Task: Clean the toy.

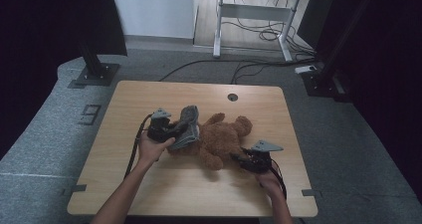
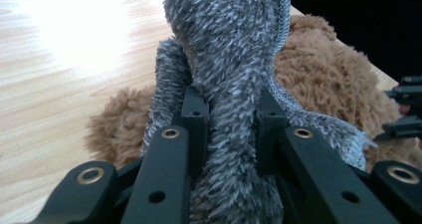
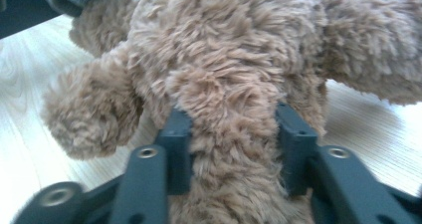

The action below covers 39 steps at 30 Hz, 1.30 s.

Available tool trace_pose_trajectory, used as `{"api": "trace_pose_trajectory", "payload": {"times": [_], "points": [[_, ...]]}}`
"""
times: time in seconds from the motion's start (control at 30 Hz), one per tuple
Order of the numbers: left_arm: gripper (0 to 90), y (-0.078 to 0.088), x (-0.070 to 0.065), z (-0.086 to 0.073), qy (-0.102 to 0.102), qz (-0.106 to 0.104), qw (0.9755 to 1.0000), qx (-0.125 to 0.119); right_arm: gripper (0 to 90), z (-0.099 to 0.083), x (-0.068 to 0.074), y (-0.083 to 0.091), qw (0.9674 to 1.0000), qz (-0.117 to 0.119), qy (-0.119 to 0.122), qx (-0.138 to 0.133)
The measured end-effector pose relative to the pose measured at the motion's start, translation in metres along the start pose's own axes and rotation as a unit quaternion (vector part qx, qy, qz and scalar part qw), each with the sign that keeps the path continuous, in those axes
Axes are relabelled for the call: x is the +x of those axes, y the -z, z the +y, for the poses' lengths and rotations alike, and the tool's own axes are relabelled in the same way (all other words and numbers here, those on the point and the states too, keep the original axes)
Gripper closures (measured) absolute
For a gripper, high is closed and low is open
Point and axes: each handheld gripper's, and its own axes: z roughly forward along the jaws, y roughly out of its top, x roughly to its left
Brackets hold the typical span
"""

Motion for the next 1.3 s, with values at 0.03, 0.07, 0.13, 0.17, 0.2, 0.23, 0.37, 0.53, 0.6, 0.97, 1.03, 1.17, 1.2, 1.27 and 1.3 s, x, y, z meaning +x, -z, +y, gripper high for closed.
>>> {"api": "trace_pose_trajectory", "payload": {"times": [0.03, 0.07, 0.13, 0.17, 0.2, 0.23, 0.37, 0.53, 0.6, 0.97, 1.03, 1.17, 1.2, 1.27, 1.3], "points": [[73.4, 0.0, -0.001, -0.001, -0.002, 0.001, 1.0, 0.0, 52.8, 0.0, 0.001, 0.0, 1.0, -0.004, -0.004, -0.001], [73.6, 0.001, -0.001, -0.002, -0.003, 0.002, 1.0, 0.0, 49.7, 0.001, 0.001, 0.001, 1.0, -0.007, -0.004, -0.004], [73.9, 0.002, -0.003, -0.005, -0.006, 0.003, 1.0, -0.001, 41.9, 0.002, 0.003, 0.003, 0.9998, -0.016, -0.005, -0.012], [74.0, 0.002, -0.003, -0.006, -0.006, 0.002, 1.0, -0.002, 39.4, 0.004, 0.004, 0.004, 0.9996, -0.018, -0.013, -0.017], [74.2, 0.003, -0.004, -0.008, -0.006, 0.001, 1.0, -0.002, 36.3, 0.006, 0.004, 0.006, 0.9993, -0.02, -0.021, -0.025], [74.3, 0.003, -0.004, -0.009, -0.006, 0.001, 1.0, -0.002, 33.9, 0.01, 0.004, 0.008, 0.9989, -0.024, -0.025, -0.032], [74.4, 0.005, -0.007, -0.014, -0.007, 0.003, 1.0, -0.005, 26.9, 0.027, 0.005, 0.009, 0.9971, -0.044, -0.036, -0.05], [74.6, 0.008, -0.011, -0.022, -0.008, -0.001, 0.9999, -0.009, 20.0, 0.044, 0.008, -0.01, 0.9977, -0.049, -0.045, -0.013], [74.6, 0.009, -0.011, -0.024, -0.007, -0.003, 0.9999, -0.01, 16.0, 0.046, 0.008, -0.019, 0.9973, -0.048, -0.055, 0.001], [74.4, 0.015, -0.023, -0.016, -0.013, -0.01, 0.9998, -0.01, 46.4, 0.03, 0.015, -0.028, 0.9989, -0.037, -0.029, 0.002], [74.3, 0.014, -0.032, -0.008, -0.021, -0.015, 0.9996, -0.01, 50.2, 0.028, 0.016, -0.026, 0.999, -0.036, -0.024, -0.004], [73.9, 0.001, -0.059, 0.011, -0.039, -0.048, 0.9981, -0.007, 53.1, 0.025, 0.018, -0.025, 0.9995, -0.031, -0.004, -0.011], [73.9, -0.004, -0.066, 0.015, -0.045, -0.053, 0.9976, -0.005, 53.3, 0.024, 0.018, -0.024, 0.9994, -0.031, -0.001, -0.013], [73.9, -0.016, -0.079, 0.023, -0.055, -0.059, 0.9968, 0.002, 53.7, 0.023, 0.02, -0.023, 0.9994, -0.032, 0.005, -0.012], [73.8, -0.023, -0.085, 0.026, -0.056, -0.062, 0.9965, 0.006, 53.8, 0.024, 0.021, -0.023, 0.9994, -0.033, 0.009, -0.01]]}}
